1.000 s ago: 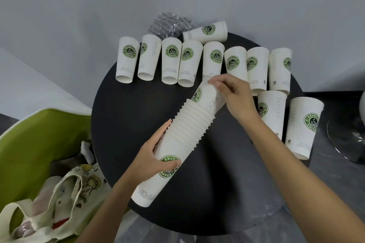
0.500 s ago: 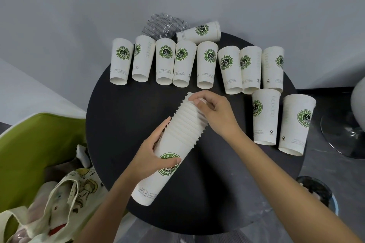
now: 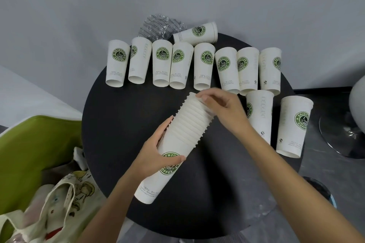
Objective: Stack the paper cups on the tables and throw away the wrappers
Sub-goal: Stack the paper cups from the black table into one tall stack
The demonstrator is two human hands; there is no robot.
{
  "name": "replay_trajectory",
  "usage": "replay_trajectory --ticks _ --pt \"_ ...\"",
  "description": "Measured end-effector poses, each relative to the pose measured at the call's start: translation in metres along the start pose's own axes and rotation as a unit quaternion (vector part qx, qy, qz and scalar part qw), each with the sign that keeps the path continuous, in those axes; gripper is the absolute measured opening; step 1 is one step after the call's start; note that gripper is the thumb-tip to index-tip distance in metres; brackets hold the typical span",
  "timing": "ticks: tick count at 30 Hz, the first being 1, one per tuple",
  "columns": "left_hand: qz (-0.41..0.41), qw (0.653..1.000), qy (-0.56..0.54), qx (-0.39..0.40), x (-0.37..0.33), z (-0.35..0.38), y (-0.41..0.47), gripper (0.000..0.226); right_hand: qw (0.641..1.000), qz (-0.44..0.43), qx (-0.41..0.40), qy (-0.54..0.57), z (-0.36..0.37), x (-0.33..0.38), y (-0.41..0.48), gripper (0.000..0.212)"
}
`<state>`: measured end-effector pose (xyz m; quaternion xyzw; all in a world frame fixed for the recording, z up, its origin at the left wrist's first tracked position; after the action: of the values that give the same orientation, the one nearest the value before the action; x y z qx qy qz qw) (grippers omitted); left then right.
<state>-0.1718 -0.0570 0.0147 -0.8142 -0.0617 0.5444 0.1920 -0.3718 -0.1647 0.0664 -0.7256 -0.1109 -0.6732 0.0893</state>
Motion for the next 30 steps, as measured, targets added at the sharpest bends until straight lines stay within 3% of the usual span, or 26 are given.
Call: replay_trajectory --ticks 2,5,9,13,30 --pt "-0.005 1.000 0.003 0.002 0.001 0.000 0.000 0.107 1.000 0.000 -0.024 -0.009 -0.019 -0.002 0.007 0.016" --pt "-0.010 1.000 0.013 0.006 0.004 0.002 -0.001 0.106 0.992 0.017 -0.059 -0.107 -0.055 -0.015 0.020 0.014" --pt "-0.017 1.000 0.021 0.005 0.004 0.005 -0.001 0.103 0.962 0.046 -0.077 -0.256 -0.103 -0.031 0.029 0.013" --pt "-0.015 1.000 0.017 0.005 0.002 0.009 0.000 0.104 0.933 0.087 -0.080 -0.339 -0.131 -0.043 0.030 0.016" --pt "-0.008 1.000 0.017 0.002 -0.005 0.026 0.006 0.106 0.915 0.167 -0.048 -0.365 -0.151 -0.067 0.042 0.017"
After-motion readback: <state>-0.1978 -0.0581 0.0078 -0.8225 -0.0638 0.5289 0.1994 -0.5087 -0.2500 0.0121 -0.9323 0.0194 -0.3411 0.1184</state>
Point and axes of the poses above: each hand's wrist, its own y-axis towards the middle knuckle, its own z-axis out of the palm, x = y × z, the point moved 1 cm from there along y, towards the middle knuckle, and after that the axes turned 8 degrees about y, right-handed, at the moved point
